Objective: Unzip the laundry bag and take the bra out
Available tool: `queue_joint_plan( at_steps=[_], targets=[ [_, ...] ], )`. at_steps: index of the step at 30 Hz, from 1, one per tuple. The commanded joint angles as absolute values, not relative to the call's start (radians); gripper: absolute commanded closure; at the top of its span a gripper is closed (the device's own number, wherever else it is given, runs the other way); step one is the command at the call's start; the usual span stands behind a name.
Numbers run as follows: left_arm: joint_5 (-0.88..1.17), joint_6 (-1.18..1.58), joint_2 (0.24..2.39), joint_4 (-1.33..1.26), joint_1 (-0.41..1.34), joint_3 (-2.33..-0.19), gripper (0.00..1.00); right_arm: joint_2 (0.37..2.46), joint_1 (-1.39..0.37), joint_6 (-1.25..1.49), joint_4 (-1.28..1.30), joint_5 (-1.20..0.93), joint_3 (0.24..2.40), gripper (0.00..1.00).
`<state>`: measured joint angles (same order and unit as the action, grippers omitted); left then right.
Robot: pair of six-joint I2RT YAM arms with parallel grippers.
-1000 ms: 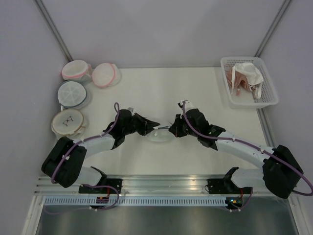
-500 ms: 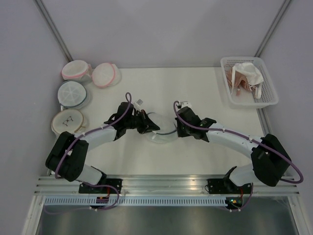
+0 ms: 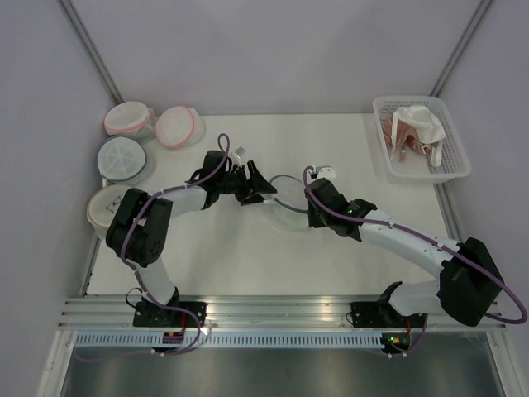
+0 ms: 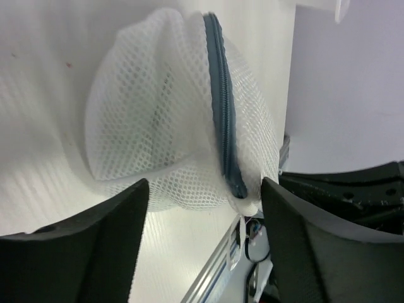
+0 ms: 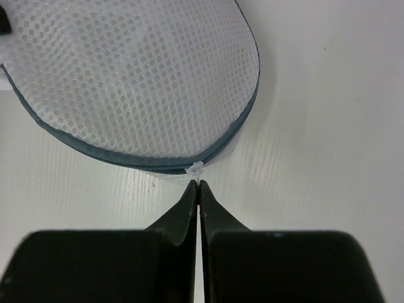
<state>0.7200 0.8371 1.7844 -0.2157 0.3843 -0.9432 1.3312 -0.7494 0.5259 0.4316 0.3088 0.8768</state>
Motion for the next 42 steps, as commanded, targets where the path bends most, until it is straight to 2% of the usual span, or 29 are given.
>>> queue_joint_plan(
  at_steps=[1, 4, 7, 8, 11, 12, 14, 19, 27, 36, 39, 40, 42],
  targets=[
    [0.582, 0.883, 1.672, -0.235, 0.376, -0.959, 0.21, 1.295, -0.746, 0.528, 0.468, 0.362, 0.877, 1.00],
    [0.430, 0.964, 1.467, -0.181, 0.379, -0.843, 0.21, 1.298, -0.746, 0.532, 0.457, 0.361, 0.876, 1.00],
    [0.344, 1.093, 1.217, -0.123, 0.390, -0.608, 0.20, 1.308, -0.746, 0.535, 0.437, 0.327, 0.873, 1.00],
    [0.330, 1.124, 1.147, -0.114, 0.409, -0.568, 0.15, 1.312, -0.746, 0.532, 0.413, 0.305, 0.873, 1.00],
    [0.308, 1.245, 0.944, -0.074, 0.454, -0.448, 0.02, 1.322, -0.746, 0.491, 0.256, 0.029, 0.841, 0.99],
    [0.330, 1.300, 0.887, -0.072, 0.457, -0.428, 0.00, 1.328, -0.746, 0.488, 0.218, -0.118, 0.827, 1.00],
    [0.365, 1.345, 0.859, -0.077, 0.459, -0.385, 0.00, 1.361, -0.747, 0.498, 0.137, -0.236, 0.824, 1.00],
    [0.391, 1.365, 0.911, -0.110, 0.460, -0.397, 0.00, 1.384, -0.755, 0.508, 0.061, -0.356, 0.802, 1.00],
    [0.405, 1.348, 1.117, -0.271, 0.479, -0.471, 0.00, 1.361, -0.767, 0.460, 0.095, -0.383, 0.792, 1.00],
    [0.302, 1.224, 1.284, -0.244, 0.563, -0.621, 0.01, 1.350, -0.779, 0.411, 0.158, -0.379, 0.796, 0.99],
    [0.288, 1.168, 1.313, -0.175, 0.589, -0.681, 0.05, 1.345, -0.779, 0.417, 0.160, -0.370, 0.796, 0.99],
    [0.285, 1.149, 1.333, -0.151, 0.603, -0.704, 0.10, 1.342, -0.779, 0.417, 0.160, -0.364, 0.798, 1.00],
    [0.249, 1.089, 1.350, -0.028, 0.620, -0.745, 0.14, 1.339, -0.781, 0.422, 0.161, -0.354, 0.807, 1.00]
  ],
)
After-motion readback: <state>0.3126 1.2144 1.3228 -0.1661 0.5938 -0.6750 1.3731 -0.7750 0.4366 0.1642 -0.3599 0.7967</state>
